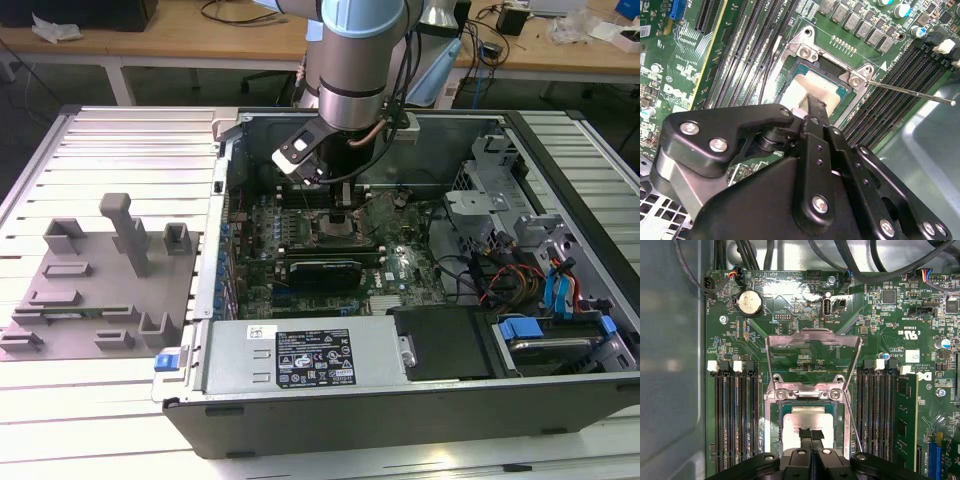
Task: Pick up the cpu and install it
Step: 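Place the cpu into insertion slot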
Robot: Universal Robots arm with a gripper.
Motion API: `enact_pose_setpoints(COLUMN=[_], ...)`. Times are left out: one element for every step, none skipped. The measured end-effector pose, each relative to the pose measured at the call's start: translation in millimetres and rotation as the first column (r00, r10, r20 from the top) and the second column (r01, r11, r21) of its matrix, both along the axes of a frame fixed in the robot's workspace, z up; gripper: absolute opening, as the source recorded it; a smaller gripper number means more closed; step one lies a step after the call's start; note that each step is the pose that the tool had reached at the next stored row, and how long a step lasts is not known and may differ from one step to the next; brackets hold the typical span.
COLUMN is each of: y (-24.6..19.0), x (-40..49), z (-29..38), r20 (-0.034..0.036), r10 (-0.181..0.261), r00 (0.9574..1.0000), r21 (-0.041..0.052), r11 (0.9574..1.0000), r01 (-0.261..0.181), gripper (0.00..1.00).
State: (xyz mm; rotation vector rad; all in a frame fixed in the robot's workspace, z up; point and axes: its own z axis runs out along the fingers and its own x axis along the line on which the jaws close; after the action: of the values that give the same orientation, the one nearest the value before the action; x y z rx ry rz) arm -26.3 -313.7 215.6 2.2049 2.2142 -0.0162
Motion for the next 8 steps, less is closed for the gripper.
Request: enact_pose_setpoints(y=[0.0,-0.1,-0.1,-0.1,-0.1,-0.1,-0.1,0.1], x=[0.1,0.1,0.1,0.1,0.1,0.0,-0.6,-1.1], z=[-0.4,-0.6,-0.6,-0.6,-0.7,-1.2,-2.2,-3.2], r20=[0.0079,0.0126,0.0127,0.0127,0.0128,0.0129,0.0128,0.0127], r10=[0.017,0.03,0.032,0.032,0.032,0.032,0.032,0.031], r00=[0.9998,0.9995,0.9994,0.9994,0.9994,0.9994,0.9994,0.9994], r21=[-0.0001,-0.0002,-0.0002,-0.0002,0.0,0.0,-0.0001,-0.0002], r11=[0.9999,0.9995,0.9995,0.9995,0.9995,0.9995,0.9995,0.9995], r01=[-0.017,-0.03,-0.032,-0.032,-0.032,-0.032,-0.032,-0.031], gripper=[0.11,0.11,0.11,0.11,0.11,0.11,0.11,0.11])
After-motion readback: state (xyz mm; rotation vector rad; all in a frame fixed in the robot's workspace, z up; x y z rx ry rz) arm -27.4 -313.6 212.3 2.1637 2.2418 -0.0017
